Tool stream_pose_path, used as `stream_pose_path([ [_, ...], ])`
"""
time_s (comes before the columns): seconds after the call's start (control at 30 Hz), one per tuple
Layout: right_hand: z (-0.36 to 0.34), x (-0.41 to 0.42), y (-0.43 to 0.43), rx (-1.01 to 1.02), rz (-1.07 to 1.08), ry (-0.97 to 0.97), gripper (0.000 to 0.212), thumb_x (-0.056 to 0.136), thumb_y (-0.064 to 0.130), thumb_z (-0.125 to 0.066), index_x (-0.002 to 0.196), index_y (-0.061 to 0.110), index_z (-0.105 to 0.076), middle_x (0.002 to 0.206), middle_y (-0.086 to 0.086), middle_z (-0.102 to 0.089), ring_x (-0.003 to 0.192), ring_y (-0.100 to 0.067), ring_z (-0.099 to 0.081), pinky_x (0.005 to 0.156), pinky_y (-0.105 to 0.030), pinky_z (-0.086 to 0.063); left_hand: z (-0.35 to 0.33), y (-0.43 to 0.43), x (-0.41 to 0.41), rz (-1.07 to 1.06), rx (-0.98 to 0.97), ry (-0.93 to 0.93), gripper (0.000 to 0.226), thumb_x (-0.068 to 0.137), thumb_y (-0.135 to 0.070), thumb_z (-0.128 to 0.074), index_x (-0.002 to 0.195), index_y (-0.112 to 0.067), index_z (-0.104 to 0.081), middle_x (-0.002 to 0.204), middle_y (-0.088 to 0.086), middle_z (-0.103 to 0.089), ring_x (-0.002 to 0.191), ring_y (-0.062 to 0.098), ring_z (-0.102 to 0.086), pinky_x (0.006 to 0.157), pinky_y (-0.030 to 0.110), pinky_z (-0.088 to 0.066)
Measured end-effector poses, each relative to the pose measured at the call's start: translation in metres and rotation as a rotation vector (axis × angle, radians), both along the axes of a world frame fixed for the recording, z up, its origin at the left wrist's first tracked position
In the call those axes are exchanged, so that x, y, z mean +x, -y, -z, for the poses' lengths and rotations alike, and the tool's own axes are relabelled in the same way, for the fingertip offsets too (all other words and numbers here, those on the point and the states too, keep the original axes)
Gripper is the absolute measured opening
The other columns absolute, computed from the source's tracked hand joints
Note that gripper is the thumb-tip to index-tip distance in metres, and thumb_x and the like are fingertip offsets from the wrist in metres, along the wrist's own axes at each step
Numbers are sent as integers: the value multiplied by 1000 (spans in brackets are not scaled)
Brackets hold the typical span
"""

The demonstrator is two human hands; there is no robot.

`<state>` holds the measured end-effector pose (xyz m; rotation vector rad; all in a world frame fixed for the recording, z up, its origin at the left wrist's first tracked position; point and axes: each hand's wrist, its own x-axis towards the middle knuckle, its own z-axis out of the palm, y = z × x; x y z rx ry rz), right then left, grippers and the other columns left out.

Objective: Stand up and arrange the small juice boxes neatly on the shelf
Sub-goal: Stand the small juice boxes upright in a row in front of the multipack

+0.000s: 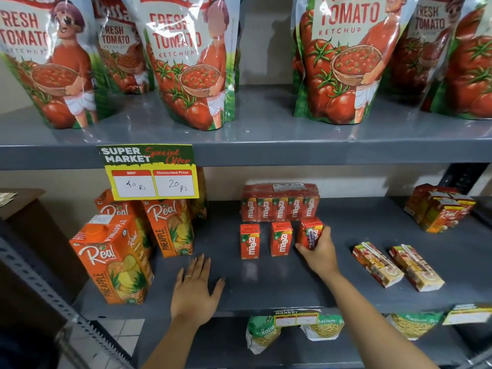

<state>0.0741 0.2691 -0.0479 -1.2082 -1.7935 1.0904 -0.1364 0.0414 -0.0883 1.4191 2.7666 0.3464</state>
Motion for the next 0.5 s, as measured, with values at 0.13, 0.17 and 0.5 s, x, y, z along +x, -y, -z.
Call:
stream_pose_path([
  [0.13, 2, 10, -3, -67, -72, 38, 71, 86, -7, -61, 144, 20, -31, 119, -3, -57, 115, -20, -54, 93, -31, -41, -1, 0, 2, -2, 23, 14, 91, 77, -68, 0, 152, -19, -11, 162, -3, -8, 148, 13, -3, 119, 35, 0],
  [0.17, 4, 12, -5, -56, -37, 62, 68, 85, -6, -63, 142, 18, -35, 122, -6, -59, 118, -23, -54, 94, -32, -42, -1, 0, 2, -2, 23, 17, 91, 77, -68, 0, 152, -19, -11, 162, -3, -8, 148, 12, -3, 119, 35, 0],
  [0.5, 6, 22, -18, -99, -168, 156, 74, 82, -2, -67, 144, 23, -35, 128, -4, -56, 123, -21, -51, 97, -32, -39, -2, -1, 2, -6, 11, 3, 91, 77, -69, 1, 152, -18, -9, 162, -3, -6, 148, 13, -2, 120, 36, 0],
])
